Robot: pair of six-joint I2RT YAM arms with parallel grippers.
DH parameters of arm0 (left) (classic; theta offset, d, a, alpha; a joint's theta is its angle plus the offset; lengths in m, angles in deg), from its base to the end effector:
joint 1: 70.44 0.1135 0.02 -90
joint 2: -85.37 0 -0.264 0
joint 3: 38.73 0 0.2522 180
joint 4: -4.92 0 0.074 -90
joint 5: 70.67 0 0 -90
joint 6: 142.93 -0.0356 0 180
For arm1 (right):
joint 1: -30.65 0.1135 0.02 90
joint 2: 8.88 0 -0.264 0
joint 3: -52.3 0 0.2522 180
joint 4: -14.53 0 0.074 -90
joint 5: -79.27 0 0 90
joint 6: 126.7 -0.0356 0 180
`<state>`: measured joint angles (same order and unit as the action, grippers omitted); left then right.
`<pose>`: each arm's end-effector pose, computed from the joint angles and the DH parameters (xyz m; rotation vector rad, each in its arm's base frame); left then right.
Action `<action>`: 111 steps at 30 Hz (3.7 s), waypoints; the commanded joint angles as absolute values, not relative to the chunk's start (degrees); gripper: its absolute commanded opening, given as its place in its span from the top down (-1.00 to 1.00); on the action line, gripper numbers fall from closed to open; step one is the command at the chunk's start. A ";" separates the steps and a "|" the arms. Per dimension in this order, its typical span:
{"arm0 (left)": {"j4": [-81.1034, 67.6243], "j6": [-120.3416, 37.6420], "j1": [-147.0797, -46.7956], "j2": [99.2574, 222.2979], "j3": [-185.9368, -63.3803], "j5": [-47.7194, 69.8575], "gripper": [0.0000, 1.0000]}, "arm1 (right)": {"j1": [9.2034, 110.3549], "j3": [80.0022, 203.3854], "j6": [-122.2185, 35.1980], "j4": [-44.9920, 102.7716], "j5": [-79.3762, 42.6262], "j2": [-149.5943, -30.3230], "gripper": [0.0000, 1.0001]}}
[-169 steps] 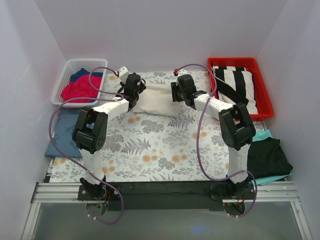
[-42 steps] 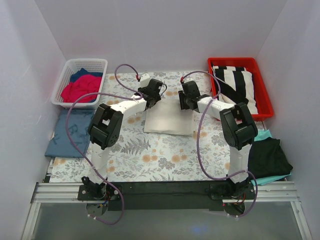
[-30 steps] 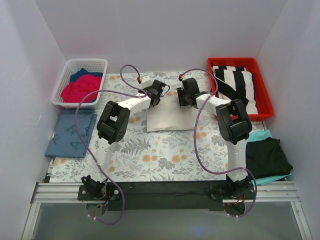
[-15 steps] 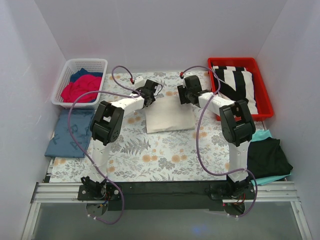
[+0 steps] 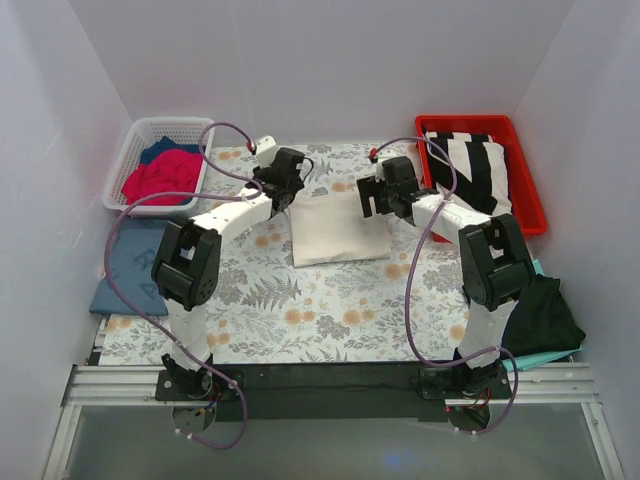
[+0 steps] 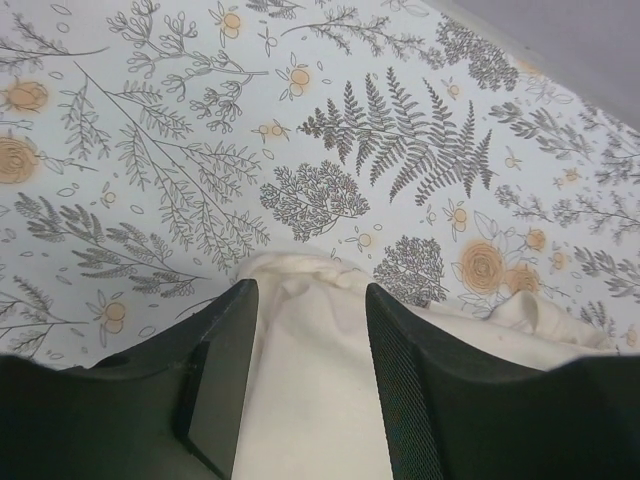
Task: Fold and stack the t-shirts
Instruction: Fold the tshirt, then neatly place the folded tshirt to the corner
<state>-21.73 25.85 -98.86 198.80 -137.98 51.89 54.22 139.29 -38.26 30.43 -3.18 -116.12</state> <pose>0.4033 -0.1965 0.2260 -1.1834 1.8369 -0.4222 0.3897 0.1649 0.2139 -0.3470 2.1697 0.1012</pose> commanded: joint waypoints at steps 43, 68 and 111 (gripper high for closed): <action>-27.38 29.95 -94.26 162.54 -113.05 53.08 0.03 | 49.81 130.05 -42.93 32.24 -27.55 -124.37 0.97; -30.46 33.47 -94.17 163.24 -112.17 51.41 0.03 | 51.13 114.31 -47.24 65.46 7.27 -93.26 0.97; -25.37 33.47 -94.17 174.84 -117.88 44.20 0.04 | 31.71 124.86 -39.77 78.39 32.32 -85.61 0.97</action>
<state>-26.91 33.46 -94.49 174.80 -116.30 44.98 32.65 122.64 -40.51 77.86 27.50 -86.39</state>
